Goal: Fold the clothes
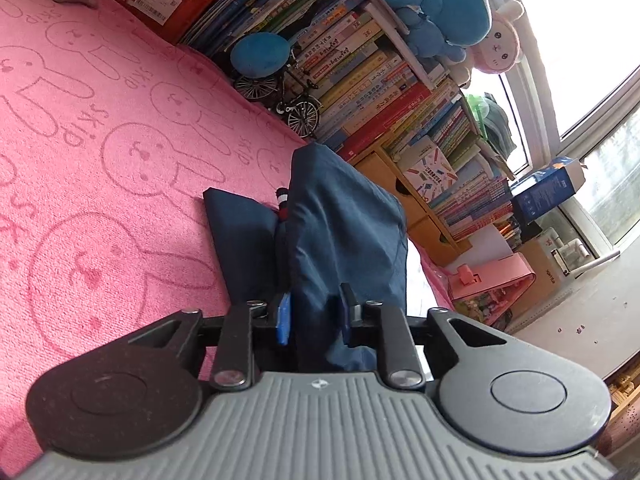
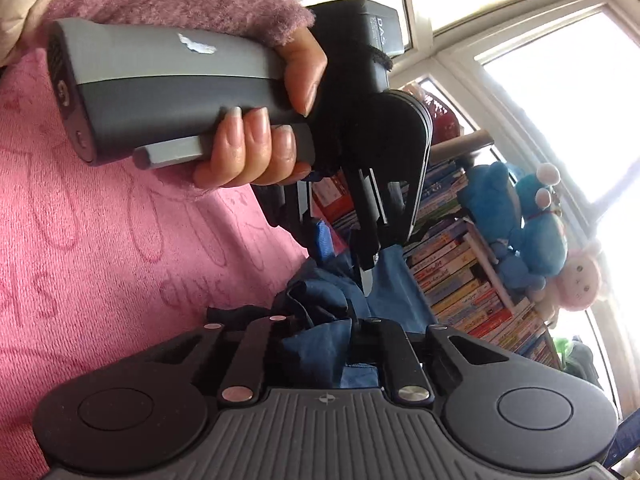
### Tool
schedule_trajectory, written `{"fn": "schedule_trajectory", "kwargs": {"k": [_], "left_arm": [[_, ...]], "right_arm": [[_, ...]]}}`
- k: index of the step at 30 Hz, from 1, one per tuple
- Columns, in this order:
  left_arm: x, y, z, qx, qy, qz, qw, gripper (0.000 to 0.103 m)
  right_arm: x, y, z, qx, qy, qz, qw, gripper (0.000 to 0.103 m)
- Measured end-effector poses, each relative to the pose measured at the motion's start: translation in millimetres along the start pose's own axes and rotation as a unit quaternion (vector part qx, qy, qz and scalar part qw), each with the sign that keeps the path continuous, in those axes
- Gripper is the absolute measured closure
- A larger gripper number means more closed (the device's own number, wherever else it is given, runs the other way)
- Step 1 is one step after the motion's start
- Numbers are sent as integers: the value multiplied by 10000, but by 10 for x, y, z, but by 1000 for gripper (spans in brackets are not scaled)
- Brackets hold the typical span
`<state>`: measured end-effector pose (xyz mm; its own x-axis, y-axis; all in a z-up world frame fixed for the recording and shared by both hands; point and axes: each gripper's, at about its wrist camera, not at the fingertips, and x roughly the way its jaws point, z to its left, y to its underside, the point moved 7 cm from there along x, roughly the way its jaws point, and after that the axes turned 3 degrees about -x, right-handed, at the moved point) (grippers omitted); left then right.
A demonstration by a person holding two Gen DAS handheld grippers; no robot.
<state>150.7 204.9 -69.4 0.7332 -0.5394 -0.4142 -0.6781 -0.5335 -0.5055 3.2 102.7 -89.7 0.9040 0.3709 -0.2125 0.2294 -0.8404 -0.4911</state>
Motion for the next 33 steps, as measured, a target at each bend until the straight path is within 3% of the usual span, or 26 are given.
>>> {"fn": "schedule_trajectory", "kwargs": {"k": [2, 5, 9, 14, 16, 17, 19, 21, 22, 23, 27, 30, 31, 32, 33], "left_arm": [[57, -70, 3, 68, -144, -45, 9999, 80], [118, -218, -7, 141, -267, -180, 9994, 94], [212, -399, 7, 351, -532, -299, 9975, 95], [250, -682, 205, 27, -907, -722, 9933, 99], [209, -797, 288, 124, -1440, -1002, 9844, 103], [164, -789, 263, 33, -1156, -966, 9886, 102], [68, -774, 210, -148, -585, -892, 9942, 94], [-38, -722, 128, -245, -46, -797, 9965, 65], [-62, -681, 98, -208, -2, -751, 9970, 41], [-85, -639, 69, -172, 39, -704, 9974, 27], [6, -480, 68, -108, -87, -409, 9991, 20], [136, -373, 60, -54, -79, -227, 9997, 25], [178, -338, 57, -33, -78, -172, 9998, 37], [198, -327, 37, 88, -149, -243, 9996, 58], [229, -325, 28, 270, -372, -297, 9985, 72]], "right_arm": [[-6, 9, 24, -45, -32, -7, 10000, 91], [-5, 12, 15, 36, -138, 38, 9999, 91], [-20, 11, 27, 23, -175, 69, 9998, 92], [-27, 16, 36, -5, -188, 72, 9998, 92], [-51, 20, 61, -28, -167, 64, 9998, 92], [-49, 19, 58, -35, -158, 61, 9998, 92], [-50, 19, 53, -41, -146, 55, 9999, 92], [-57, 12, 53, -41, -140, 47, 9999, 92], [-60, 11, 51, -41, -134, 41, 9999, 92], [-63, 9, 49, -42, -128, 35, 9999, 92], [-89, 7, 57, -52, -92, 16, 9999, 92], [-85, 6, 61, -68, -81, 13, 9999, 92], [-81, 6, 60, -67, -83, 12, 9999, 92], [-88, 5, 64, -67, -83, 12, 9999, 92], [-92, 4, 67, -70, -82, 12, 9999, 92]]}}
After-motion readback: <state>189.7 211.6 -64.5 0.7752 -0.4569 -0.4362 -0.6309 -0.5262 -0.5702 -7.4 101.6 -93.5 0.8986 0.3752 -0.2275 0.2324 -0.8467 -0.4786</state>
